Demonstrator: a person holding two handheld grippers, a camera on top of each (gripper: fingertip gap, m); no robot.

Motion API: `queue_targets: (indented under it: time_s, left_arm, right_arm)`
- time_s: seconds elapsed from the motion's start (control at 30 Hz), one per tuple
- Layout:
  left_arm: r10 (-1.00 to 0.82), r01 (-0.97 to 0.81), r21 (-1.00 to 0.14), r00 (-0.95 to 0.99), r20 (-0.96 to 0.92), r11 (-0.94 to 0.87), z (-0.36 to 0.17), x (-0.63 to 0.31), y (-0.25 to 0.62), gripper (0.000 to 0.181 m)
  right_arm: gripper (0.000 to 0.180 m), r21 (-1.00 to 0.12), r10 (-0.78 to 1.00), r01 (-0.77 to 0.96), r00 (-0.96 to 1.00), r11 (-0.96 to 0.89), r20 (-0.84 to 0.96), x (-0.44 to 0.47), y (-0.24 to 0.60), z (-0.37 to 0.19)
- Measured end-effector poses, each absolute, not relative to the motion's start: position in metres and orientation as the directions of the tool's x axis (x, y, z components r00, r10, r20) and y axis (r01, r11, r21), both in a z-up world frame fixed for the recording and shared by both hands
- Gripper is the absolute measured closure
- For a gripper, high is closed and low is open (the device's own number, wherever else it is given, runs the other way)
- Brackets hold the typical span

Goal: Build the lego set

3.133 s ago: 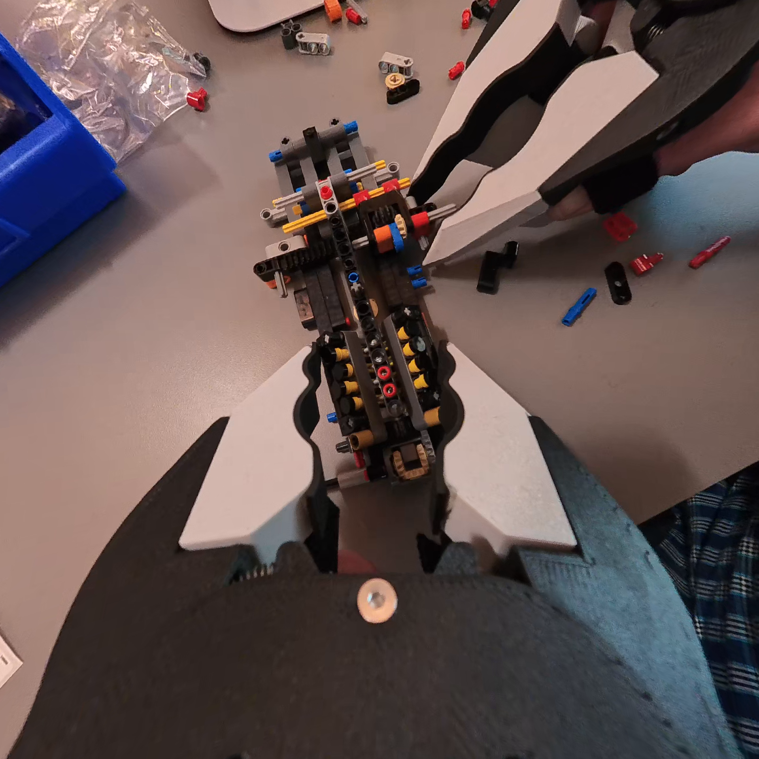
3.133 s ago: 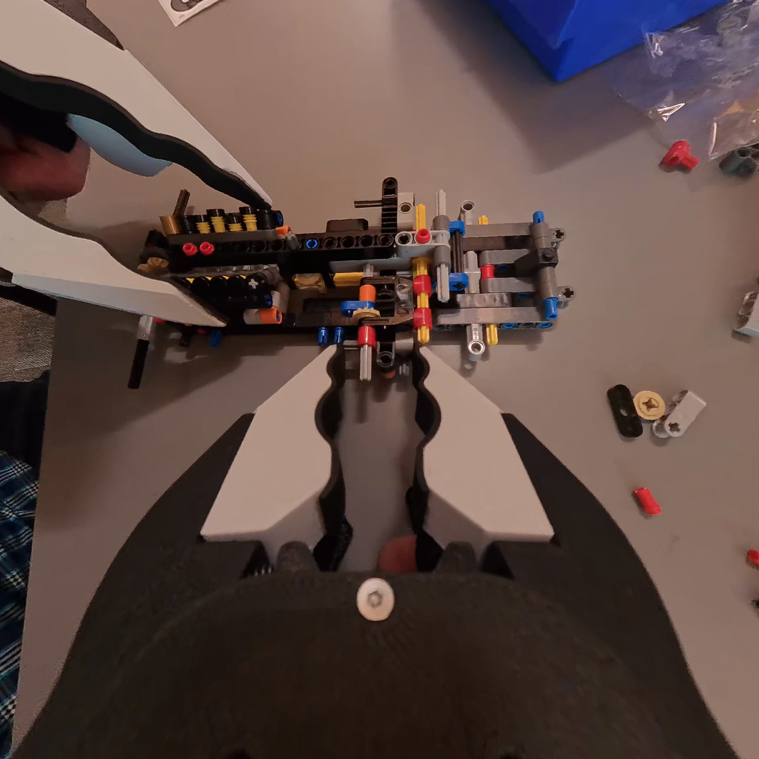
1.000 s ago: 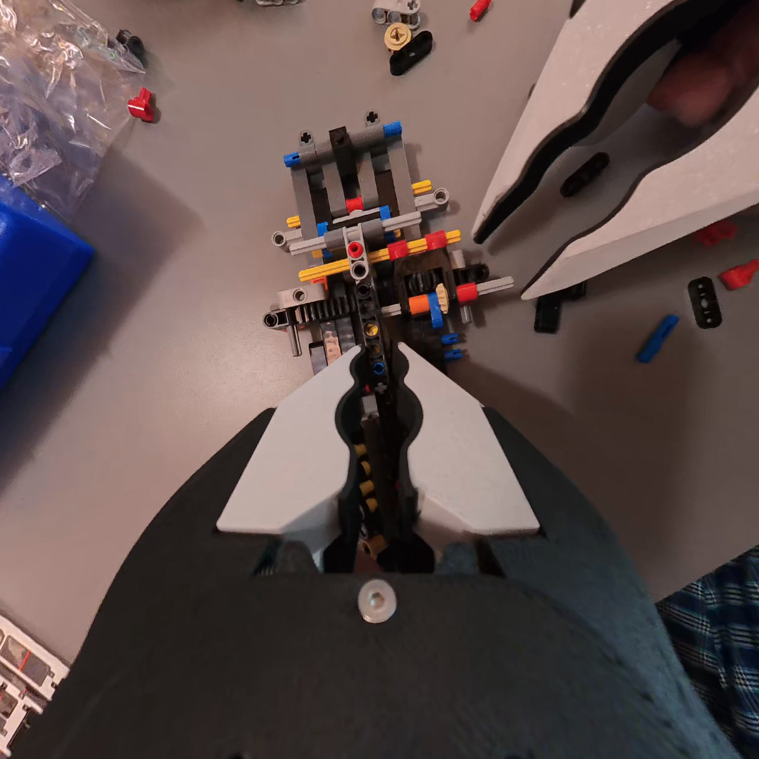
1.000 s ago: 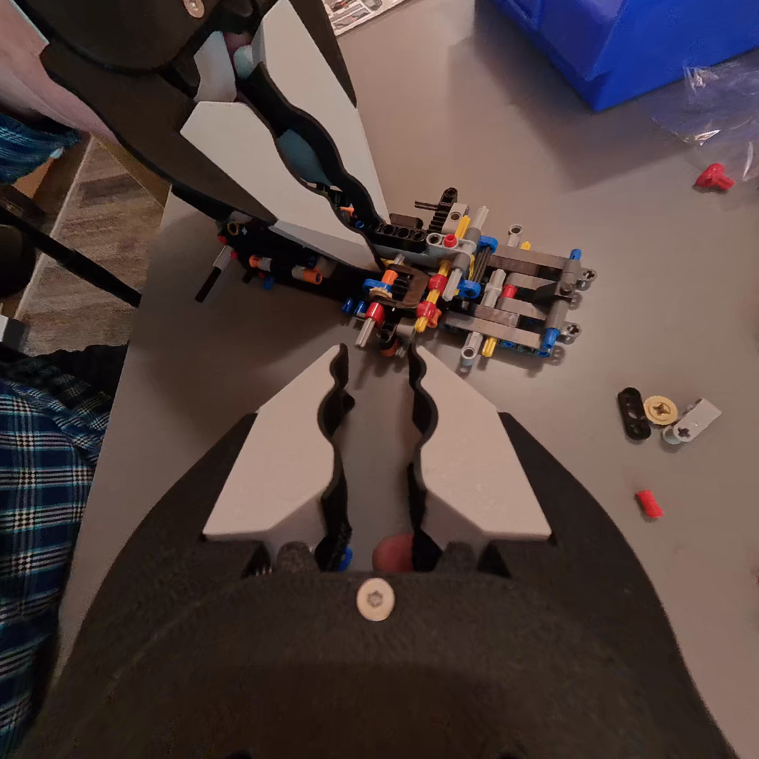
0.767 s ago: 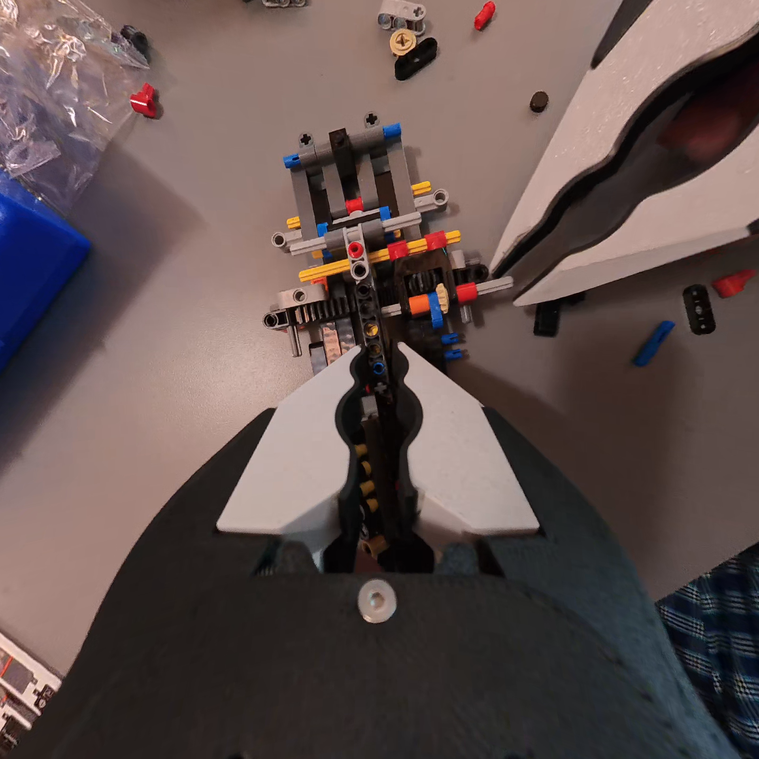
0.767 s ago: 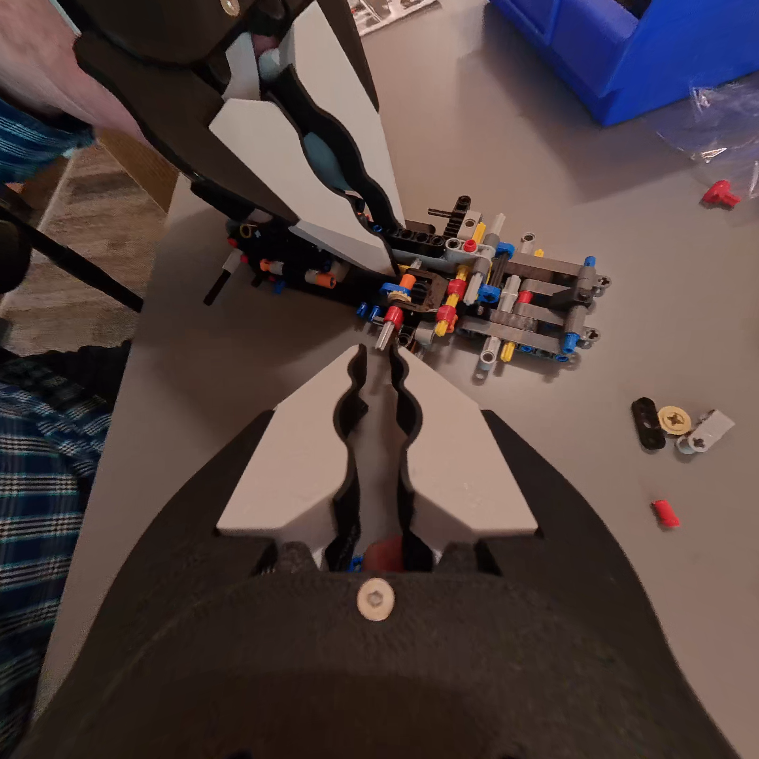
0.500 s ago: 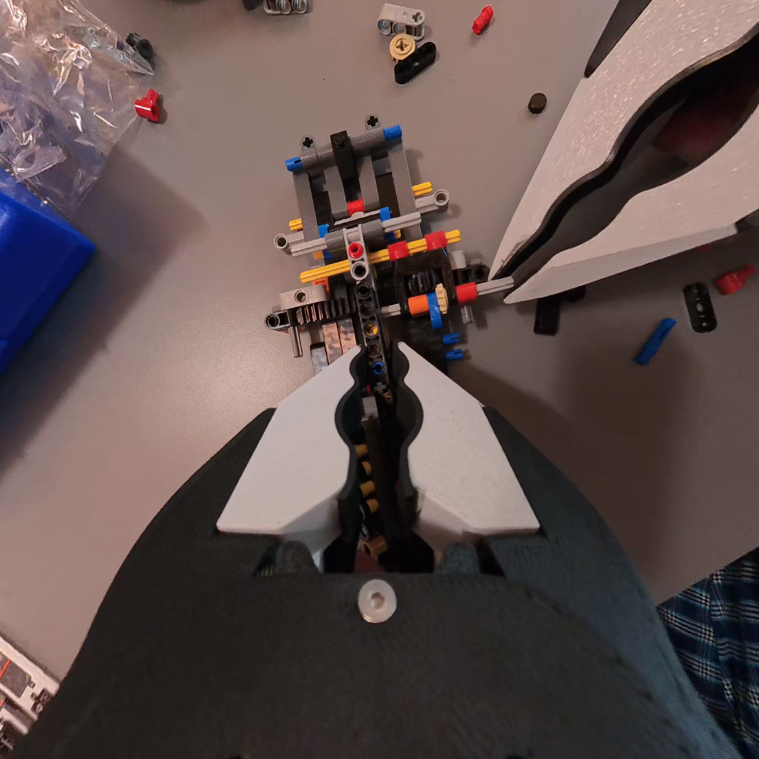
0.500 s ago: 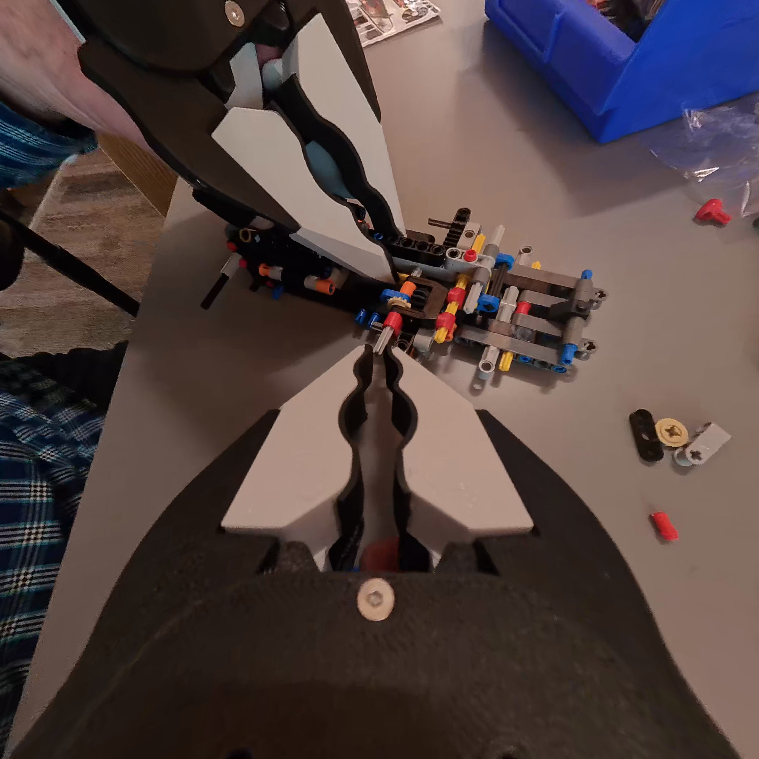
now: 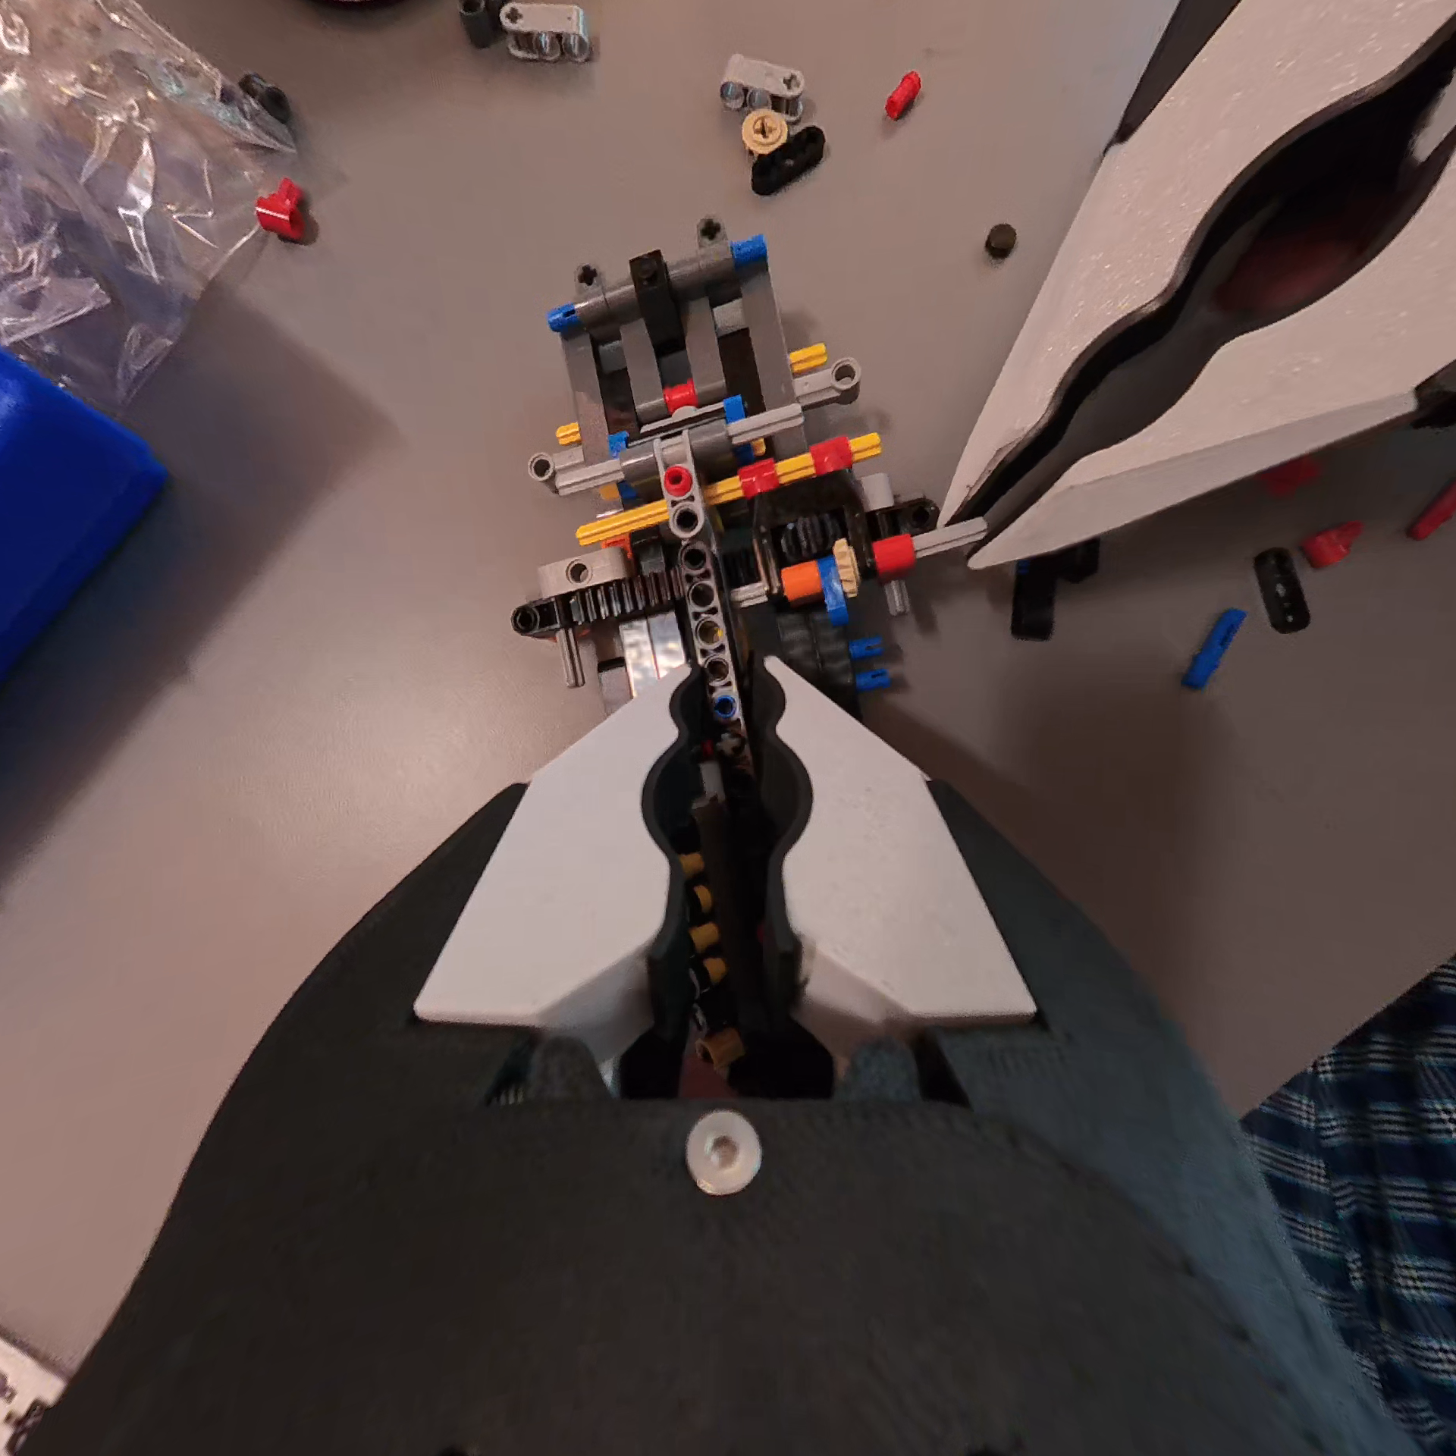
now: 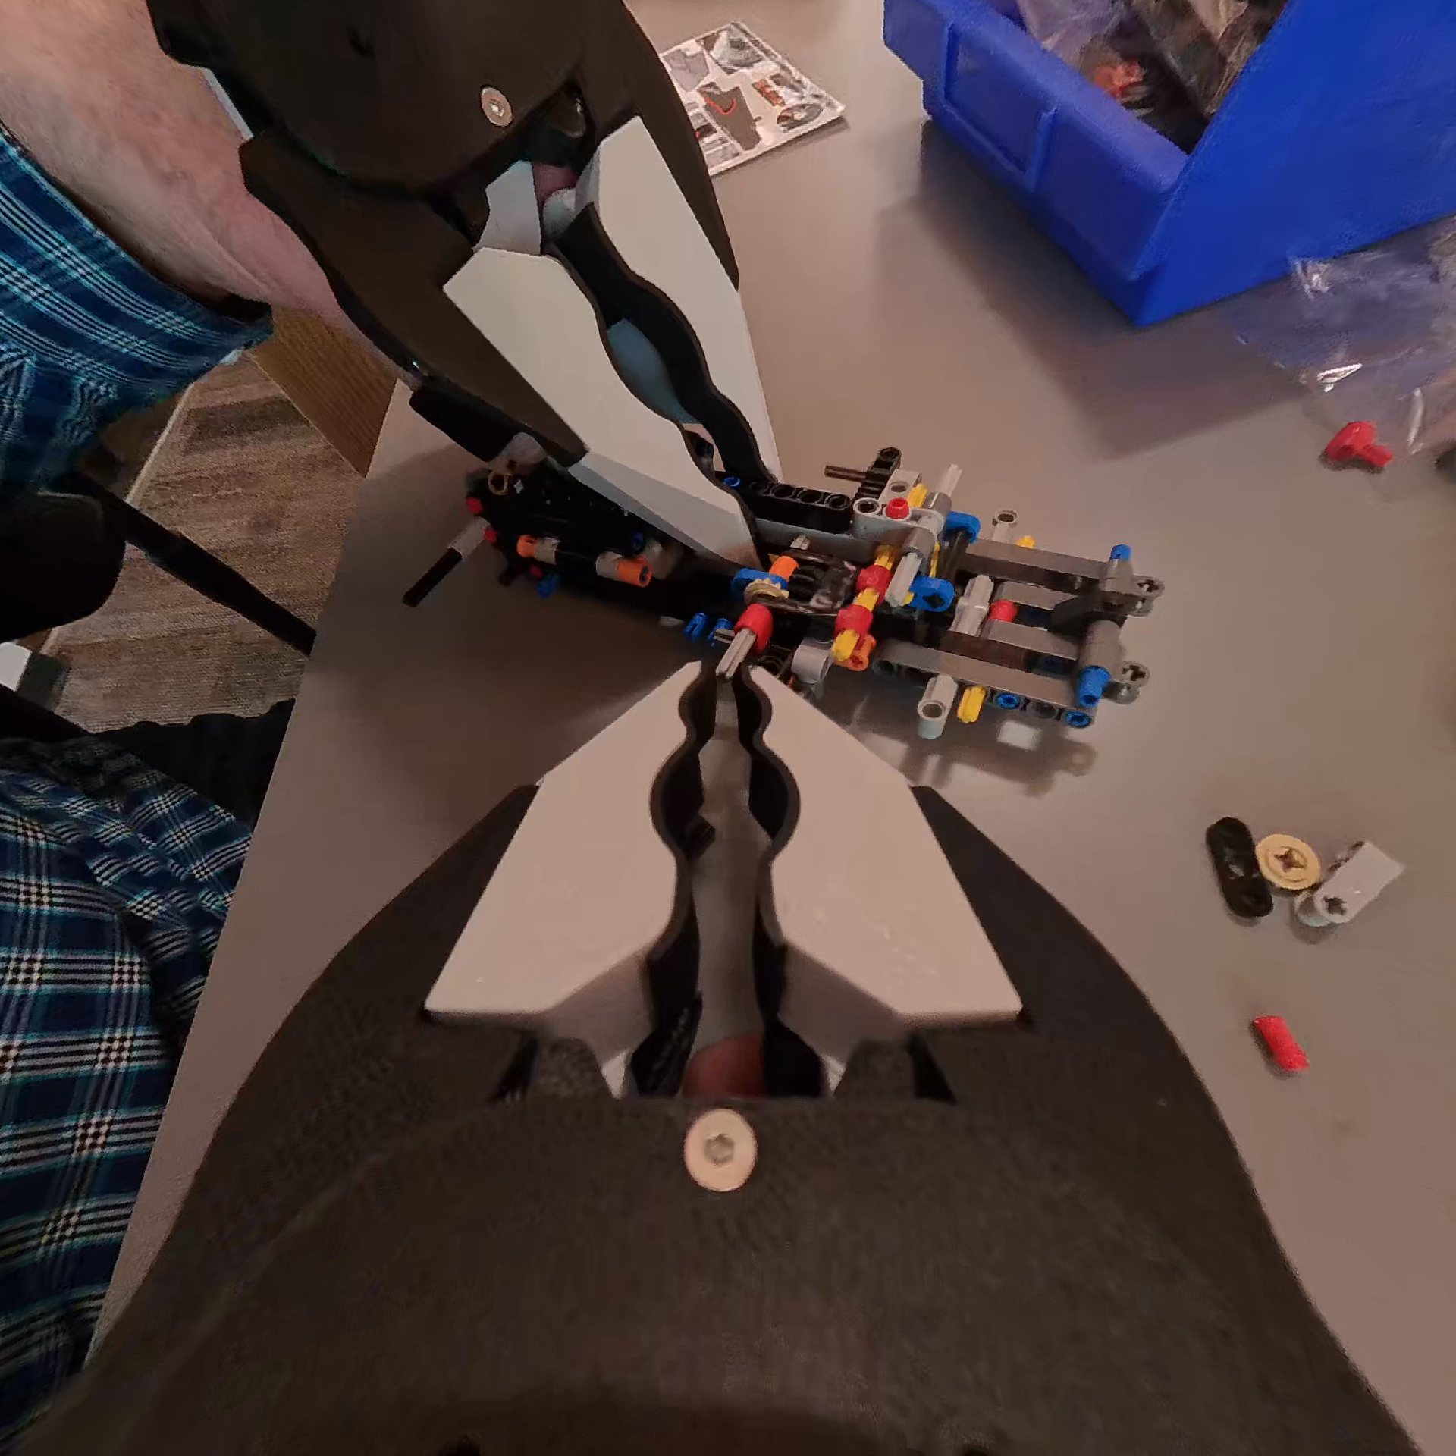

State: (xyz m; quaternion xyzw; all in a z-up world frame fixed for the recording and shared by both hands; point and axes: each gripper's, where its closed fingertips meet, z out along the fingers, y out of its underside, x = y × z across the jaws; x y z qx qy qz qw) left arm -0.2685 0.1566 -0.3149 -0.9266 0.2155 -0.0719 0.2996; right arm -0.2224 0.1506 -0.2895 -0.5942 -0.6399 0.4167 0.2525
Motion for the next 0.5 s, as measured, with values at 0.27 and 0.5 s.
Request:
queue_targets:
  time_s: [0.27, 0.5]
  left_arm:
    - [-0.39, -0.274, -0.611, 0.919, 0.062, -0.743, -0.309, -0.268, 0.161, 0.171]
    - [-0.352, -0.132, -0.672, 0.914, 0.202, -0.729, -0.297, -0.271, 0.165, 0.174]
  right_arm:
    - [0.178, -0.842, 0.968, 0.536, -0.174, -0.06, -0.18, -0.225, 0.16, -0.277]
    - [0.177, -0.859, 0.971, 0.511, -0.194, -0.023, -0.142, -0.23, 0.161, -0.264]
